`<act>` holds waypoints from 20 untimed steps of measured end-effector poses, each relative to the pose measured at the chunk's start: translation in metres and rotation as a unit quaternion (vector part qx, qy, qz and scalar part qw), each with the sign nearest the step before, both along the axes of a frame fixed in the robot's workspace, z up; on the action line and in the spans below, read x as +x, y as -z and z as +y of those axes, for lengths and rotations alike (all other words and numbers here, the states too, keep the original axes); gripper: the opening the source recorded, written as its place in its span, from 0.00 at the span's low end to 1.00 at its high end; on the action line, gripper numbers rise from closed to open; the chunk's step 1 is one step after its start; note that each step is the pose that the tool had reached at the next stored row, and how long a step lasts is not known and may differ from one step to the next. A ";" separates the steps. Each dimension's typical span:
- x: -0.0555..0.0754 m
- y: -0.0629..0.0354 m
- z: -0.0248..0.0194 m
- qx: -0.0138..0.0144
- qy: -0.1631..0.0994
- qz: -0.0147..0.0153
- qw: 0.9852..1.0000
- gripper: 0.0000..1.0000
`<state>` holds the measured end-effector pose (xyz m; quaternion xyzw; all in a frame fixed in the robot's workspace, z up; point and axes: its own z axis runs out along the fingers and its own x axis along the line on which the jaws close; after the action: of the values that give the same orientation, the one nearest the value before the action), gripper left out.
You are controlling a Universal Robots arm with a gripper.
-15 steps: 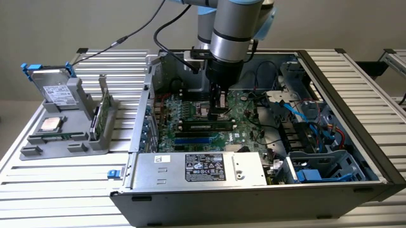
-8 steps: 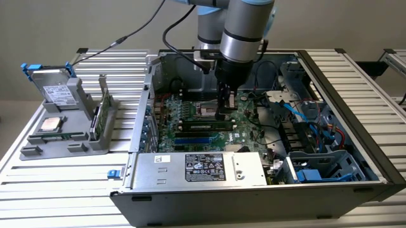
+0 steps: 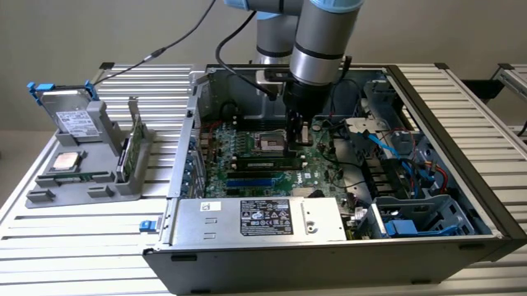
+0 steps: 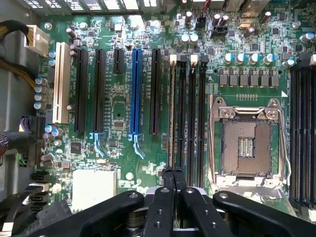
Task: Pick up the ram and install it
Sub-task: 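Press down the ram until it locks into place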
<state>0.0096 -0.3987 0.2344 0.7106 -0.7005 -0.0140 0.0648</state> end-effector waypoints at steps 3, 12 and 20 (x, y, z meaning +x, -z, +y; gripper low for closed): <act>0.000 0.0047 0.0000 0.000 0.000 0.000 1.000 0.10; 0.000 0.0059 0.0002 0.001 0.000 -0.001 1.000 0.10; -0.021 -0.0055 0.0000 0.000 0.000 -0.003 1.000 0.10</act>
<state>-0.0111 -0.3988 0.2399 0.7106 -0.7007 -0.0115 0.0624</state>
